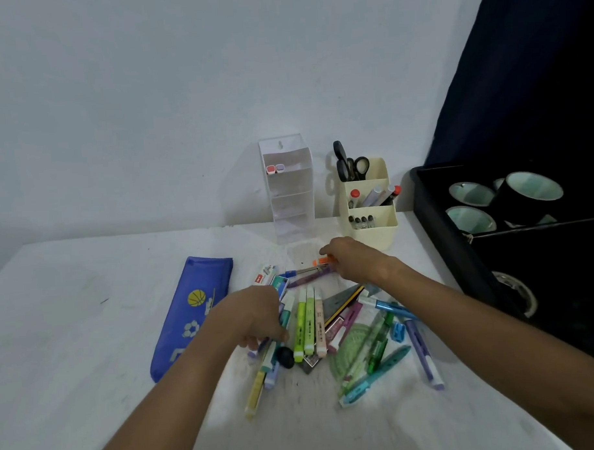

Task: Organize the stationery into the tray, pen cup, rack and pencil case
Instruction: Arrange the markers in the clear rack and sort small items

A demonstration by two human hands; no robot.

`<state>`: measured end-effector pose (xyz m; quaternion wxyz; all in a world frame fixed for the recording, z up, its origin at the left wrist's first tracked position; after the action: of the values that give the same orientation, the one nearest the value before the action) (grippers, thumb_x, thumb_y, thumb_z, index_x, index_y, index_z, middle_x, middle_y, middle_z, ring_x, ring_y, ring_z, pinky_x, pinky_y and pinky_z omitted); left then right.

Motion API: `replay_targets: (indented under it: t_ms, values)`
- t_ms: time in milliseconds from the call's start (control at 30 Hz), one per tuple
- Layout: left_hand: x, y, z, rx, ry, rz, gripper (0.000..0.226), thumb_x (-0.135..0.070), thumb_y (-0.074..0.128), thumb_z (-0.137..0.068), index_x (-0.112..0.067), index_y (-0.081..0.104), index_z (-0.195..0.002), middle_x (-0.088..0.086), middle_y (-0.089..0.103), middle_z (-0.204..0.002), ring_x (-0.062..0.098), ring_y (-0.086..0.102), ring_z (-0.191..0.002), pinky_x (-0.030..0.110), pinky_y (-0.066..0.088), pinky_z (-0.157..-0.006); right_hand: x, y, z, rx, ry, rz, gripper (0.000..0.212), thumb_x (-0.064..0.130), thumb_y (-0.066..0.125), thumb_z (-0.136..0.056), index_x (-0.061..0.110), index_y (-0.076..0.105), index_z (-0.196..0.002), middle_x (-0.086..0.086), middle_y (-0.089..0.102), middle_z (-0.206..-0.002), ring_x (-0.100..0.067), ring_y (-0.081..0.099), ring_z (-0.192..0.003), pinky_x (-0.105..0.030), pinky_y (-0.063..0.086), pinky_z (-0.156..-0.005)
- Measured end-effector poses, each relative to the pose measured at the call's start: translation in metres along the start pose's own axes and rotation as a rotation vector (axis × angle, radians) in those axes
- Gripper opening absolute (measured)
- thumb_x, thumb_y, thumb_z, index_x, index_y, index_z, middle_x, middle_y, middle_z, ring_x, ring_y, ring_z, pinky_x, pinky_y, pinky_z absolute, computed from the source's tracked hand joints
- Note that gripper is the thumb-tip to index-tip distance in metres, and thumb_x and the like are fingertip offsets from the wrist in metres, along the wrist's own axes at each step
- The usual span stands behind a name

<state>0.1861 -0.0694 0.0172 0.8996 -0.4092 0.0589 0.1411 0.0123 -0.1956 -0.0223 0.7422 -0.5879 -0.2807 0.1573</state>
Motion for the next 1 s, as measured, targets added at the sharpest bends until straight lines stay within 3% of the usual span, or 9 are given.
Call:
replay_targets:
  t_ms: [67,200,333,400,533,633,767,900,1000]
  values:
    - [0.004,0.007,0.004,0.014,-0.011,0.046,0.035,-0.026,0.07,-0.083,0.006,0.066,-0.096,0.015,0.073,-0.08,0.022,0.07,-0.063,0.031,0.06,-0.061,0.001,0.001,-0.001,-0.033,-0.007,-0.004,0.035,0.008,0.052,-0.093,0.011,0.057,-0.128,-0.011,0.051,-0.118,-0.028,0.053,-0.108,-0.03,0.041,-0.086]
    - [0.006,0.011,0.01,-0.15,-0.008,0.055,0.029,-0.028,0.062,-0.085,0.0,0.067,-0.093,0.015,0.073,-0.081,0.019,0.062,-0.054,0.026,0.055,-0.056,0.005,-0.004,0.001,-0.073,-0.053,0.012,0.026,0.011,0.055,-0.093,0.01,0.062,-0.118,-0.008,0.05,-0.107,-0.026,0.055,-0.097,-0.029,0.042,-0.078]
    - [0.006,-0.014,0.021,-0.429,0.043,0.174,0.03,-0.033,0.054,-0.089,-0.006,0.067,-0.091,0.019,0.07,-0.086,0.018,0.051,-0.057,0.026,0.042,-0.055,0.023,-0.028,0.016,-0.262,-0.161,-0.093,0.021,0.019,0.049,-0.096,0.01,0.061,-0.11,-0.003,0.053,-0.093,-0.017,0.05,-0.079,-0.029,0.043,-0.073]
    - [0.003,-0.036,0.031,-0.559,0.089,0.199,0.021,-0.03,0.052,-0.092,-0.015,0.065,-0.099,0.012,0.066,-0.084,0.013,0.048,-0.057,0.022,0.036,-0.05,0.035,-0.051,0.025,-0.371,-0.184,-0.222,0.02,0.02,0.053,-0.093,0.013,0.062,-0.11,0.002,0.058,-0.09,-0.014,0.051,-0.072,-0.022,0.041,-0.068]
    - [-0.012,-0.087,0.06,-0.926,0.25,0.301,0.025,-0.03,0.055,-0.093,-0.023,0.063,-0.116,0.001,0.059,-0.088,0.007,0.049,-0.06,0.017,0.033,-0.05,0.05,-0.113,0.037,-0.6,-0.132,-0.483,0.023,0.017,0.064,-0.088,0.015,0.065,-0.11,0.017,0.061,-0.082,-0.001,0.061,-0.065,-0.002,0.043,-0.062]
    - [-0.026,-0.123,0.067,-1.114,0.286,0.222,0.029,-0.029,0.051,-0.096,-0.02,0.064,-0.12,0.003,0.061,-0.098,0.018,0.056,-0.083,0.015,0.03,-0.065,0.053,-0.152,0.04,-0.797,-0.135,-0.606,0.013,0.016,0.064,-0.087,0.016,0.066,-0.099,0.007,0.069,-0.081,0.003,0.061,-0.063,-0.007,0.044,-0.059]
    - [-0.043,-0.153,0.062,-1.088,0.282,0.03,0.027,-0.02,0.038,-0.096,-0.005,0.061,-0.096,0.01,0.053,-0.082,0.024,0.051,-0.076,0.027,0.033,-0.062,0.054,-0.173,0.038,-0.891,-0.152,-0.69,0.007,0.017,0.064,-0.088,0.017,0.066,-0.094,0.011,0.068,-0.08,-0.003,0.063,-0.073,-0.02,0.051,-0.066]
    - [-0.058,-0.16,0.055,-1.057,0.243,-0.071,0.024,-0.016,0.047,-0.094,-0.005,0.057,-0.113,0.012,0.059,-0.105,0.024,0.055,-0.09,0.032,0.042,-0.07,0.047,-0.161,0.021,-0.868,-0.146,-0.621,0.009,0.015,0.063,-0.089,0.016,0.068,-0.097,0.012,0.067,-0.079,0.001,0.06,-0.069,-0.018,0.048,-0.063]
    - [-0.061,-0.159,0.045,-1.041,0.235,-0.068,0.02,-0.018,0.052,-0.092,-0.007,0.058,-0.108,0.01,0.062,-0.101,0.021,0.055,-0.083,0.029,0.04,-0.065,0.041,-0.147,0.008,-0.848,-0.131,-0.548,0.012,0.012,0.065,-0.087,0.016,0.068,-0.097,0.015,0.066,-0.079,0.006,0.057,-0.069,-0.012,0.043,-0.068]
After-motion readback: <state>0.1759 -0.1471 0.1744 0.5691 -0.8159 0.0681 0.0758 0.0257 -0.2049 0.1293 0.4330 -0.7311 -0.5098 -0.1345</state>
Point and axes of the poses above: each hand's wrist, its own z-axis away from the middle knuckle, its own y-axis out of the palm, x = y × z, the point moved 1 cm from there along -z, towards the middle knuckle
